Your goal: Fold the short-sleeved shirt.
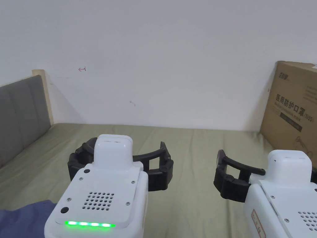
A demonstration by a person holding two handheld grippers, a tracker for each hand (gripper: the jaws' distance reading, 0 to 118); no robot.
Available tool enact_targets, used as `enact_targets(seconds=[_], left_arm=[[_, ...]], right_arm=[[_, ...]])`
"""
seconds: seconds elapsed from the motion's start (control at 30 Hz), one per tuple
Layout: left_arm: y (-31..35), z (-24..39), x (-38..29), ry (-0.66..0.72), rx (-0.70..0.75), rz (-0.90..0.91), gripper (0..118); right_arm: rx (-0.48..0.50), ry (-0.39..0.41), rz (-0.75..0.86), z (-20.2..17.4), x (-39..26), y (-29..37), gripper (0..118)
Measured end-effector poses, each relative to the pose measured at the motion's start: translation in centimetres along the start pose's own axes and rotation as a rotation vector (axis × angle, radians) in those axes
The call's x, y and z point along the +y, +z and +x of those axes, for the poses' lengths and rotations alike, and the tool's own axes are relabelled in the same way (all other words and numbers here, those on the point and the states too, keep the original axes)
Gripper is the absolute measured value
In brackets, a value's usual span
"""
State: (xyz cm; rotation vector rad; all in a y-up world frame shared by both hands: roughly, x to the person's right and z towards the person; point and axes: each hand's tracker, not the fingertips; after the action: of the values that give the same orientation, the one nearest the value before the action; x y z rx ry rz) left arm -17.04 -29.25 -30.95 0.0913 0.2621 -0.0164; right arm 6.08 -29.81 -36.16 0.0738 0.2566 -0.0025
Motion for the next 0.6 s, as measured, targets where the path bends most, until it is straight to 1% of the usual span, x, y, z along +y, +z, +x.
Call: enact_targets(seconds=[0.47, 0.6], left_arm=[[0.07, -0.55, -0.22, 0.014, -0.003, -0.013, 118], [0.09, -0.57, -0.32, 0.017, 0.0, -0.018, 118]], right_arm=[[0.002, 0.013, -0.005, -0.13, -0.29, 0.13, 118], [0.001, -0.011, -0.011, -0.01, -0.36, 0.17, 118]])
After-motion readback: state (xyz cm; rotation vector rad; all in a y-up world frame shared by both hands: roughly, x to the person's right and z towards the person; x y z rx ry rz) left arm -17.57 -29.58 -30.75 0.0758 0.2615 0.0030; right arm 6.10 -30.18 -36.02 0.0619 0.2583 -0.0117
